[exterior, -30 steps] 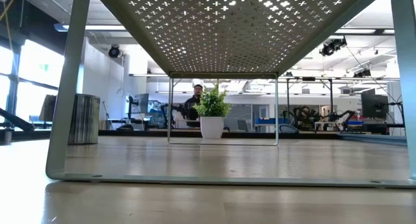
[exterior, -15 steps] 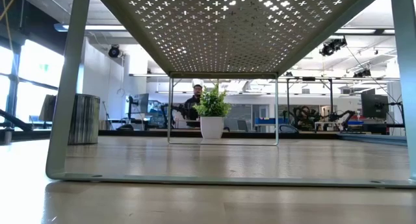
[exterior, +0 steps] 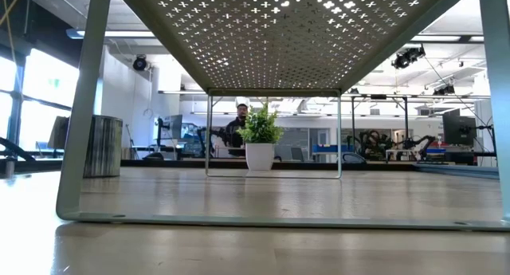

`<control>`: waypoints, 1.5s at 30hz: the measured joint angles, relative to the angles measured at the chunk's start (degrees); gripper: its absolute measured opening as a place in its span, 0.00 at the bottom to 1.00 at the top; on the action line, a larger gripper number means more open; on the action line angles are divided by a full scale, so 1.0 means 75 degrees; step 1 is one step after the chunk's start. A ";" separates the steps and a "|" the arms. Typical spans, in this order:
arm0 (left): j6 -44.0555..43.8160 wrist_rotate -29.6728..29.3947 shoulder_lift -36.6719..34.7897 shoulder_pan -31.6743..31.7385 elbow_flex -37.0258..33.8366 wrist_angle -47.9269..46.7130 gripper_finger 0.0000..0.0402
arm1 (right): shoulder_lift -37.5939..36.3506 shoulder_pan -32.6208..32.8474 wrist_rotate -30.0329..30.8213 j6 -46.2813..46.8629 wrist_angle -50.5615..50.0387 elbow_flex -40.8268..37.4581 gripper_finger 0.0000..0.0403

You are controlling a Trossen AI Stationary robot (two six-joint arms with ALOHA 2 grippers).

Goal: Pick & Place candle stick holders
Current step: Put the top silver scented candle on the shelf

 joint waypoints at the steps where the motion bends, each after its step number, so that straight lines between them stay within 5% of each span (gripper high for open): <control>1: 0.0118 -0.0036 -0.0011 0.0246 0.0000 -0.0008 0.99 | 0.0000 0.0000 0.0000 0.0000 0.0000 0.0000 0.69; 13: 0.1704 0.1026 0.0384 0.3334 0.0003 -0.0013 0.99 | 0.0000 0.0000 0.0000 0.0000 -0.0003 0.0000 0.69; 24: 0.3098 0.1908 0.1869 0.4995 -0.0560 0.0016 0.99 | 0.0003 0.0000 -0.0017 -0.0002 -0.0006 0.0000 0.69; 32: 0.4463 0.3301 0.2165 0.5685 -0.2071 0.1173 0.99 | 0.0003 0.0000 -0.0115 0.0014 -0.0080 0.0000 0.69; 45: 0.4696 0.3256 0.2159 0.5913 -0.3411 0.2133 0.99 | 0.0003 0.0000 -0.0186 0.0201 -0.0184 0.0000 0.69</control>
